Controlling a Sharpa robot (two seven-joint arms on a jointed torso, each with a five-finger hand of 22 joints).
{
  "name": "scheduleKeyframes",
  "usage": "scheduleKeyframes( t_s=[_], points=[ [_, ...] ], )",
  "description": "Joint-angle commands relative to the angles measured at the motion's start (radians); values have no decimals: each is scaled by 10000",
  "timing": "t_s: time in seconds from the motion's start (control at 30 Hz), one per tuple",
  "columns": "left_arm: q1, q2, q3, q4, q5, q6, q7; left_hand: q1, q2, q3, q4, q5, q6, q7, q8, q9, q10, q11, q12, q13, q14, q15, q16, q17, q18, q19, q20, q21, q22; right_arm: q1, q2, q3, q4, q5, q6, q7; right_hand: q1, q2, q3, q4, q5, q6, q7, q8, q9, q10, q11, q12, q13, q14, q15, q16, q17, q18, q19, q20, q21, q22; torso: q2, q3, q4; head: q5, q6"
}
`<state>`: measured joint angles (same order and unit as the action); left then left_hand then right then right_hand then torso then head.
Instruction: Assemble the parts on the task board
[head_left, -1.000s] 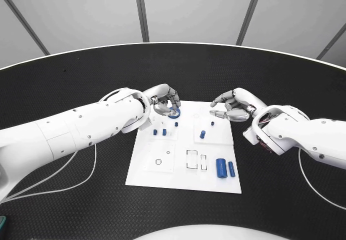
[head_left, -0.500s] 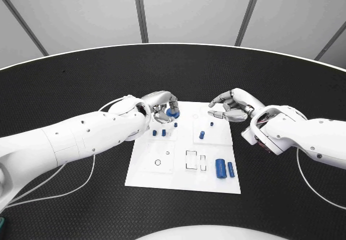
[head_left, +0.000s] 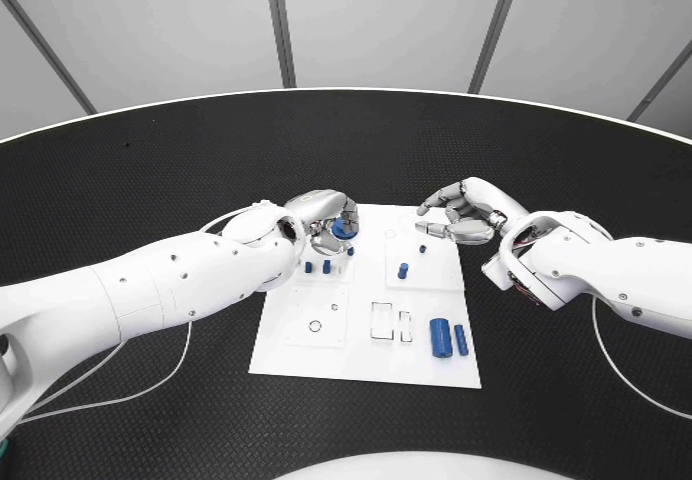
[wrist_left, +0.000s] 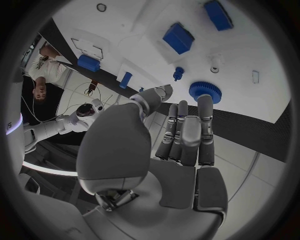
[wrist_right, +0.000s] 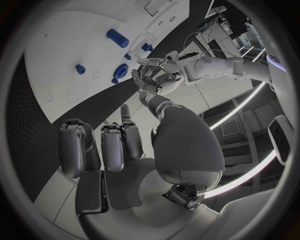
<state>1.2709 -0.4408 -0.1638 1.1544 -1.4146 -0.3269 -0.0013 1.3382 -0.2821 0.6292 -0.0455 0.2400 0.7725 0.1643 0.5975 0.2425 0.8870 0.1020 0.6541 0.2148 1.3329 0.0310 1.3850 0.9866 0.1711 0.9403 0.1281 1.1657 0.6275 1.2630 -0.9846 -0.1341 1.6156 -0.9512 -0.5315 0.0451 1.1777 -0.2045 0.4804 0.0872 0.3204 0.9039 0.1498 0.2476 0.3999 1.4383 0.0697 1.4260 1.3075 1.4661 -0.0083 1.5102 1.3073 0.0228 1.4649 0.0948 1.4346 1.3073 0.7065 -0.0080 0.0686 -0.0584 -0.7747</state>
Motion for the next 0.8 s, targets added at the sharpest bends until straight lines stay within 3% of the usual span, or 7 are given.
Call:
scheduleKeyframes(
  t_s=[0.03,0.3,0.8],
  points=[
    [-60,13,0,0,-129,64,-43,-72,8,-4,-50,21,76,8,-33,-9,60,5,-69,-13,49,8,27,33,159,93,-10,-42,-12,0,2,0,-4,0,0,2,-1,-31,24,20,38,-64,-6,46,-10,-4,-67,-61,1108,730,-55,-46,1269,178,379,-74,-35,1146,-2,-6,15,-21,8],
    [-189,49,-1,-8,-300,121,-108,-73,-4,-3,-75,19,94,-2,-38,-25,81,-4,-84,-33,81,-1,57,80,158,114,-20,-40,-17,0,18,0,-24,0,8,11,-1,-31,24,20,38,-64,-6,46,-10,-4,-67,-61,1108,730,-55,-46,1269,178,379,-74,-35,1146,-1,-6,-4,-32,32],
    [-268,214,0,-204,-388,550,-304,-49,69,69,-144,15,189,-18,-54,-85,190,-28,-130,-109,157,-27,133,151,157,193,-51,-19,-32,0,56,0,-56,0,18,18,-1,-31,24,20,38,-64,-6,46,-10,-4,-67,-61,1108,730,-55,-46,1269,178,379,-74,-35,1146,12,4,-13,-49,60]
  ],
)
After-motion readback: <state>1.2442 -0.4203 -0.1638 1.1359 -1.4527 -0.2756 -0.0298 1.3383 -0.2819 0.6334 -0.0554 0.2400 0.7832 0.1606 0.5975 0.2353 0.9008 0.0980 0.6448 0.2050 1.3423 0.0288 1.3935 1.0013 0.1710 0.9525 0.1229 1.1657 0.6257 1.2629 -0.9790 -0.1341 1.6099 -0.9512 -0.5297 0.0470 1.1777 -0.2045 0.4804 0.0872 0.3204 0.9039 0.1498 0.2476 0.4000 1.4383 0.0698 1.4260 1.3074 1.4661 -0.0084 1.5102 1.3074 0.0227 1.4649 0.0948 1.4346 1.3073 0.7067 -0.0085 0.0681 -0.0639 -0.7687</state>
